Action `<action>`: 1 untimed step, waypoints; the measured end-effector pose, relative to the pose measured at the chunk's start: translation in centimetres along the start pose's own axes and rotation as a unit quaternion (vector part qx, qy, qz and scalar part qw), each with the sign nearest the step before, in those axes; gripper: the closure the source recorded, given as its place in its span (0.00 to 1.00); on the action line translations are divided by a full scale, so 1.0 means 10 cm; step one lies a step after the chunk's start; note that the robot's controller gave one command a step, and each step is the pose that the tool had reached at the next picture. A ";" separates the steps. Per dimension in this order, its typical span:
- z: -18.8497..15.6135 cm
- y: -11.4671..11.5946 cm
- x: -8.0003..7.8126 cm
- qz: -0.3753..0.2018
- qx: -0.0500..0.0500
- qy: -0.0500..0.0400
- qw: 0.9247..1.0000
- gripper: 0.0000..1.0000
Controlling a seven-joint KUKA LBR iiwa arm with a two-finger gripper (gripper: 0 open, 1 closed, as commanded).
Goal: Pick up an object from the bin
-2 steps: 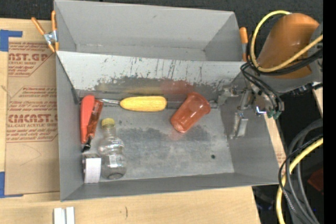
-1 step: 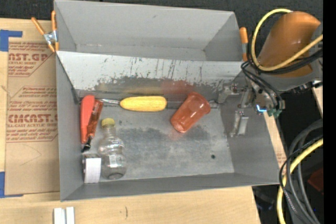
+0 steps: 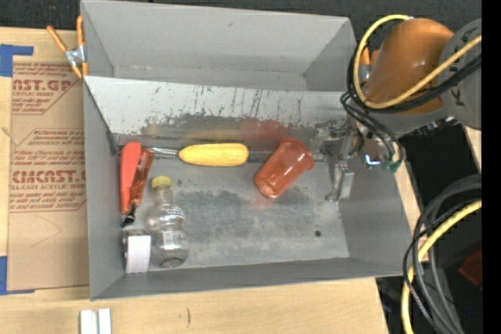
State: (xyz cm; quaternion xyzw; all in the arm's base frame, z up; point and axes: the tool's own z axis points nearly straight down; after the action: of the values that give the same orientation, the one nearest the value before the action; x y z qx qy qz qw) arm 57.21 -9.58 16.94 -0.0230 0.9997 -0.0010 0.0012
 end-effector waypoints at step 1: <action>0.14 0.09 -0.08 -0.012 -0.001 -0.002 1.000 0.00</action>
Offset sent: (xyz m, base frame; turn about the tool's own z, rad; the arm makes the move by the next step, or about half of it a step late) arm -0.0556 -0.0084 -0.0335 -0.2650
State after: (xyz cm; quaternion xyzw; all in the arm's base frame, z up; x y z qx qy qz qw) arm 57.95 -8.63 15.50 -0.0353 0.9994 0.0000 0.0033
